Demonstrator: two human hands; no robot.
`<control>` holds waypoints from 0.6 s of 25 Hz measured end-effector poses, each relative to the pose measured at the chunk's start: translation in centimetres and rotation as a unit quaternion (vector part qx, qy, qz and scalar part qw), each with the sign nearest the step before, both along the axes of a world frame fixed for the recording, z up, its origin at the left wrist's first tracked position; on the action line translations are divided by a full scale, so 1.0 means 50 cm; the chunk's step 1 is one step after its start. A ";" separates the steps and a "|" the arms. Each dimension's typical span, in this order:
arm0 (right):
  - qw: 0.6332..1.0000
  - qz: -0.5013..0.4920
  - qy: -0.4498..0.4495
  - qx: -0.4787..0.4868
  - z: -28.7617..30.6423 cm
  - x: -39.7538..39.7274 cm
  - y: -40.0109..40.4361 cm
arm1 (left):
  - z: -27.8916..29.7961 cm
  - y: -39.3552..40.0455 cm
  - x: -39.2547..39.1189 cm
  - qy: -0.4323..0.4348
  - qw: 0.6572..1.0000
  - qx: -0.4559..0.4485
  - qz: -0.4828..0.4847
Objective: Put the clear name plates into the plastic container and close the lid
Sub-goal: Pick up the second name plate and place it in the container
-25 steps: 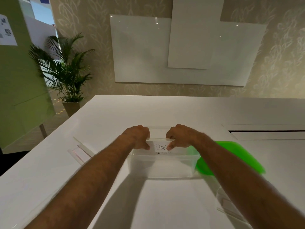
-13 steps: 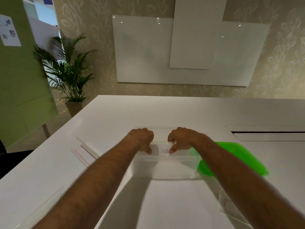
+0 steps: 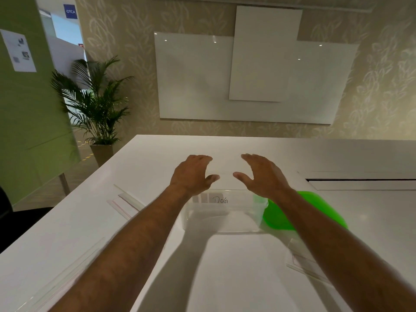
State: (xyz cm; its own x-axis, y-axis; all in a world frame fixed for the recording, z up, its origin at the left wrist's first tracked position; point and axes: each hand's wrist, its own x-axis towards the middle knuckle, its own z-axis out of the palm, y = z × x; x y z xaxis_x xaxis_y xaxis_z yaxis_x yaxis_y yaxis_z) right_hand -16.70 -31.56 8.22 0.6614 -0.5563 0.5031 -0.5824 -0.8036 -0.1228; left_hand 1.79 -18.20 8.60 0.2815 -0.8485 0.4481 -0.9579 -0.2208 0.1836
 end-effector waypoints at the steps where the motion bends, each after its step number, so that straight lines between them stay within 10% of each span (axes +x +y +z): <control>1: 1.000 -0.007 0.012 -0.013 -0.002 -0.011 0.008 | -0.003 0.008 -0.007 -0.015 1.000 -0.025 -0.002; 15: 0.989 -0.109 0.089 -0.038 -0.084 -0.136 0.106 | -0.092 0.079 -0.137 -0.103 0.994 -0.041 -0.004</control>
State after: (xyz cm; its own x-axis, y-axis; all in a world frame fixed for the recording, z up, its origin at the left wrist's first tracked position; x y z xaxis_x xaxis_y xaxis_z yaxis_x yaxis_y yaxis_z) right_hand -23.49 -26.24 4.02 0.6117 -0.6600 0.4361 -0.7495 -0.6599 0.0527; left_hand -5.05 -14.27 3.98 0.1697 -0.8082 0.5640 -0.9787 -0.2055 0.0001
